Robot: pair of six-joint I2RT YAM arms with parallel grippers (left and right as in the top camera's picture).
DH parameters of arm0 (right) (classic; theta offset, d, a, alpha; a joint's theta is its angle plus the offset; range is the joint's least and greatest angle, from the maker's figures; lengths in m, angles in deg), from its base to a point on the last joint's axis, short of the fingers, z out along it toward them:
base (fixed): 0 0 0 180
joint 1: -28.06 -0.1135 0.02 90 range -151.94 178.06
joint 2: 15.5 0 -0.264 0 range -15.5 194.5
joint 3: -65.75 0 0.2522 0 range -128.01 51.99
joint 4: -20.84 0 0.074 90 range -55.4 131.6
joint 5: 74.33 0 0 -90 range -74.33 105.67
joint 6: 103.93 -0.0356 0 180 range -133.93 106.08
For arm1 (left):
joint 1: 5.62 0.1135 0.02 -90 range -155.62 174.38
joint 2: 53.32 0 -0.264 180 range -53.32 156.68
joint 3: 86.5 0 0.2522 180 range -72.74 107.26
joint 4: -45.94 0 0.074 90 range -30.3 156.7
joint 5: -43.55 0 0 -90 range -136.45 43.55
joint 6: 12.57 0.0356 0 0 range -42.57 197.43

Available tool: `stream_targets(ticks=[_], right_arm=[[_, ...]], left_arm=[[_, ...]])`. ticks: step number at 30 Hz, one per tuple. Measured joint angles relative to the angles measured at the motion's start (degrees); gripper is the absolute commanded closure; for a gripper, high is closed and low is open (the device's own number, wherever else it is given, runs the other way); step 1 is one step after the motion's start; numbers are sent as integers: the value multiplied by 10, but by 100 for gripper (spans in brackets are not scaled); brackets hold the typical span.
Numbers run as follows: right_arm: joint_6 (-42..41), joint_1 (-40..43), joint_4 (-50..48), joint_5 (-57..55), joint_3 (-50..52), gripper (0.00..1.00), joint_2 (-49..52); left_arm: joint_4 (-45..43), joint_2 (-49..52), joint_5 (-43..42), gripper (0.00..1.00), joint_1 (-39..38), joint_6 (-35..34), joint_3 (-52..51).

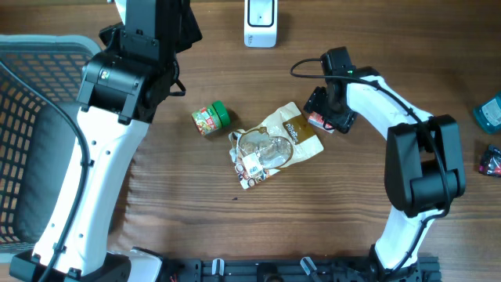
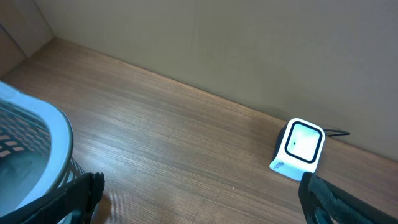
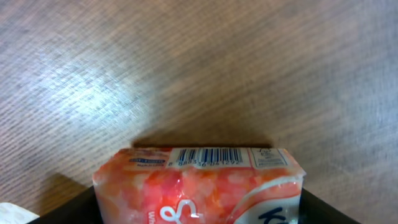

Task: Scan the item barcode
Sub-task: 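Lift the red box and swing it toward the scanner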

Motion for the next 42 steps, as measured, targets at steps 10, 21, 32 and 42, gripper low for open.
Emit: stream_targets(ticks=[10, 21, 32, 42], right_arm=[[151, 0, -80, 8, 0, 27, 6], [313, 0, -147, 76, -4, 27, 6], [362, 0, -225, 169, -14, 28, -105], [432, 0, -196, 347, -15, 34, -232]], left_arm=[[0, 0, 0, 0, 0, 0, 0], [0, 0, 0, 0, 0, 0, 0], [0, 0, 0, 0, 0, 0, 0], [0, 0, 0, 0, 0, 0, 0]])
